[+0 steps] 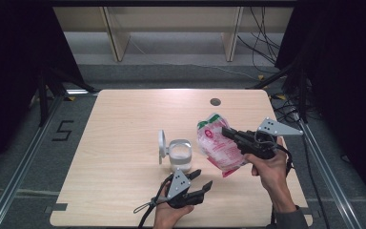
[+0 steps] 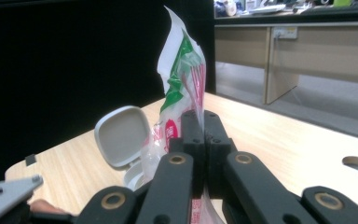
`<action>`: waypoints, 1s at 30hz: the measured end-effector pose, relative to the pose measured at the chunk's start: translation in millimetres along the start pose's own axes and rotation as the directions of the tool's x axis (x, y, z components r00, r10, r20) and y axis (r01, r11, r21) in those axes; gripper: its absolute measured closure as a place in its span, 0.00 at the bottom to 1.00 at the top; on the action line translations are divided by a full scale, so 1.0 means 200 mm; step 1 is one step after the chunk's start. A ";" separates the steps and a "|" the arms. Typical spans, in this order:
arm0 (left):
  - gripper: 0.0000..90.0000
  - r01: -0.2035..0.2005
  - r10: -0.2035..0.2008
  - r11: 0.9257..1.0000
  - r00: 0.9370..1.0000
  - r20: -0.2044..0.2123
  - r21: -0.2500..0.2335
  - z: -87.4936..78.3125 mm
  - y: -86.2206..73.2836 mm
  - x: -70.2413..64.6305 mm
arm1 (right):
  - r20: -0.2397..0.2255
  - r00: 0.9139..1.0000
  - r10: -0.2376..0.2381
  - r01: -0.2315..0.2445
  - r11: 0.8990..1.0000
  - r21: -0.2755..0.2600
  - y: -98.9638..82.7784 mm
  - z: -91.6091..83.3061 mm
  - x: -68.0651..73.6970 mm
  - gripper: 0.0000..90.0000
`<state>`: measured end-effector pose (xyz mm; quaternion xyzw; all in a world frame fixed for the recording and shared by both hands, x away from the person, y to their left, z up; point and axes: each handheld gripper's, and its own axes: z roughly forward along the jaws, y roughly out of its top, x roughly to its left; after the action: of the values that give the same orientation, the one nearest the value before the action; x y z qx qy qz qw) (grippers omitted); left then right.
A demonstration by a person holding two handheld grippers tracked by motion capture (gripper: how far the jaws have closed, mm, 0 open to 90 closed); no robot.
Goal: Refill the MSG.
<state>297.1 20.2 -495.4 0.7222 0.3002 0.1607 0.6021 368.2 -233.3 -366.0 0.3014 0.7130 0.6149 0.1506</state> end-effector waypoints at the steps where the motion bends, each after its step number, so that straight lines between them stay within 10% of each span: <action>1: 0.49 0.030 -0.030 1.000 0.999 -0.011 -0.006 -0.01 -0.01 -0.01 | 0.008 1.000 0.021 -0.021 1.000 0.015 -0.01 0.00 0.00 1.00; 23: 0.46 0.038 -0.038 0.999 0.995 -0.090 -0.005 -0.14 -0.02 0.06 | 0.057 0.997 0.058 -0.061 0.996 0.063 -0.19 -0.08 -0.10 1.00; 30: 0.46 0.014 -0.016 1.000 0.996 -0.092 -0.017 -0.15 -0.02 0.08 | 0.116 0.993 0.003 -0.014 0.995 0.098 -0.18 -0.12 -0.12 1.00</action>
<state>290.6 53.0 -494.9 0.7068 0.3318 0.1918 0.5946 363.6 -270.2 -400.1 0.3466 0.7314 0.5610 0.1739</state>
